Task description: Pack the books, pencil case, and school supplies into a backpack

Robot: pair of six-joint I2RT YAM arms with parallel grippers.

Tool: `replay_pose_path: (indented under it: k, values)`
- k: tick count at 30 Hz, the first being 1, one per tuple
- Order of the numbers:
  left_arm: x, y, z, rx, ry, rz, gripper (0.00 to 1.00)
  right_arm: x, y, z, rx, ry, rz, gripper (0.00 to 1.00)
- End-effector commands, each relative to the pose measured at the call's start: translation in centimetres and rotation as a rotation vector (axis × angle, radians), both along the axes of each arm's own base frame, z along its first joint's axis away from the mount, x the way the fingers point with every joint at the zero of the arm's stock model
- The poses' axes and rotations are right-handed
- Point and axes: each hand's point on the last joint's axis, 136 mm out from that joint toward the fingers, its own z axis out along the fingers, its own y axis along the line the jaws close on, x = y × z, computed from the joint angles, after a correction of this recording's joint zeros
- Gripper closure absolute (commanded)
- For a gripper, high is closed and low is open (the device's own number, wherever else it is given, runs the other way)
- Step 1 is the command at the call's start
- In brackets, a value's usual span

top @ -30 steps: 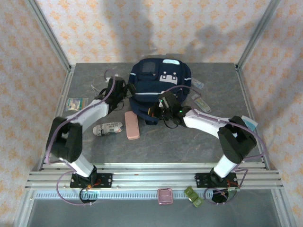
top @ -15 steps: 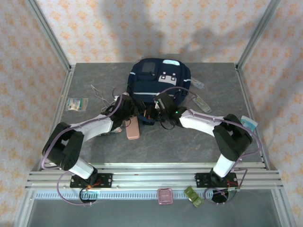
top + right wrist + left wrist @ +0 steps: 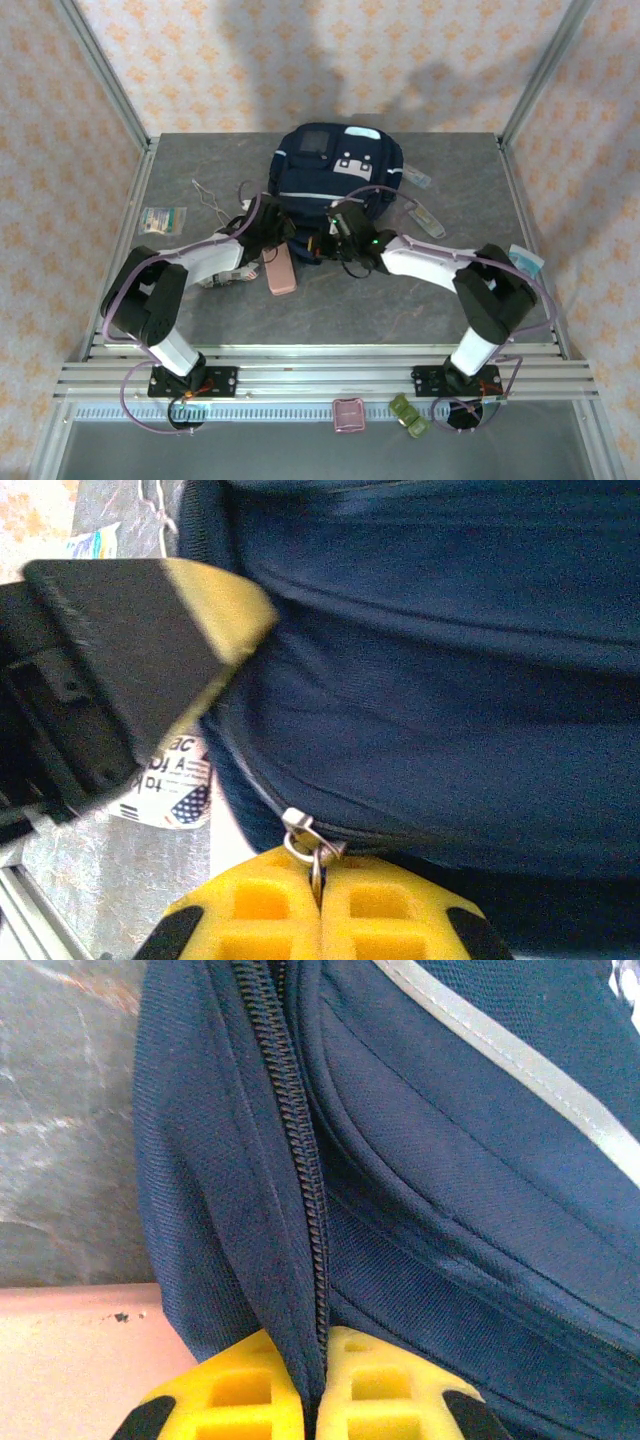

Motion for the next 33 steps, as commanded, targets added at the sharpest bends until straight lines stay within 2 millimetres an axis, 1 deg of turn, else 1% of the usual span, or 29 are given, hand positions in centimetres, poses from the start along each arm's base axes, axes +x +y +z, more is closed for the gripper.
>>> replay_pose_path:
  k: [1,4,5,6,7,8,11,13,14,16,19,20,21,22,23,25,28,30,32,33]
  values:
    - [0.9,3.4,2.5,0.034,-0.075,0.056,1.00,1.3,-5.8,0.7,-0.065,-0.051,-0.114,1.00]
    - [1.1,4.6,2.9,0.052,-0.082,0.073,1.00,2.1,-10.6,-0.2,-0.151,-0.062,-0.215,1.00]
    - [1.3,4.8,3.1,0.054,-0.086,0.072,1.00,2.4,-12.1,-0.4,-0.174,-0.062,-0.251,1.00]
    - [1.5,4.7,3.2,0.055,-0.089,0.067,1.00,2.5,-13.1,-0.4,-0.196,-0.071,-0.278,1.00]
    - [1.7,4.6,3.3,0.059,-0.090,0.061,1.00,2.6,-13.7,-0.2,-0.217,-0.089,-0.293,1.00]
    - [2.0,4.5,3.3,0.062,-0.088,0.057,1.00,2.7,-13.8,0.2,-0.212,-0.103,-0.294,1.00]
    - [3.2,4.5,3.9,0.076,-0.100,0.060,1.00,2.6,-12.4,1.0,-0.144,-0.099,-0.264,1.00]
    - [4.4,5.1,4.6,0.095,-0.116,0.076,1.00,2.3,-11.1,1.6,-0.116,-0.100,-0.235,1.00]
    - [4.9,5.5,4.6,0.110,-0.115,0.083,1.00,2.2,-10.3,2.0,-0.109,-0.107,-0.219,1.00]
    - [6.4,6.6,4.9,0.159,-0.120,0.108,1.00,1.7,-8.3,2.9,-0.078,-0.117,-0.180,1.00]
    - [8.3,7.3,4.9,0.189,-0.096,0.120,1.00,1.1,-5.1,3.9,0.004,-0.123,-0.125,1.00]
    - [8.8,7.4,4.9,0.189,-0.094,0.119,1.00,1.1,-4.5,4.0,0.023,-0.117,-0.119,1.00]
    - [9.2,7.4,5.0,0.191,-0.096,0.116,0.95,1.4,-3.8,4.0,0.044,-0.111,-0.114,1.00]
    - [9.4,7.3,5.3,0.187,-0.100,0.113,0.79,1.7,-3.2,4.2,0.063,-0.108,-0.110,1.00]
    - [9.4,7.1,5.5,0.177,-0.103,0.106,0.68,2.0,-2.6,4.3,0.078,-0.102,-0.107,1.00]
    - [8.9,6.6,5.9,0.150,-0.112,0.087,0.49,2.7,-1.6,4.7,0.115,-0.100,-0.102,1.00]
    - [6.9,6.4,6.1,0.123,-0.116,0.071,0.40,3.7,-0.7,4.7,0.125,-0.092,-0.102,1.00]
    - [5.3,6.0,6.4,0.110,-0.117,0.052,0.38,3.9,0.0,4.6,0.133,-0.085,-0.090,1.00]
    - [3.4,5.0,6.4,0.084,-0.112,0.031,0.34,4.0,0.4,4.6,0.140,-0.083,-0.081,1.00]
    - [2.4,4.2,6.4,0.065,-0.116,0.020,0.33,4.0,0.5,4.4,0.140,-0.080,-0.075,1.00]
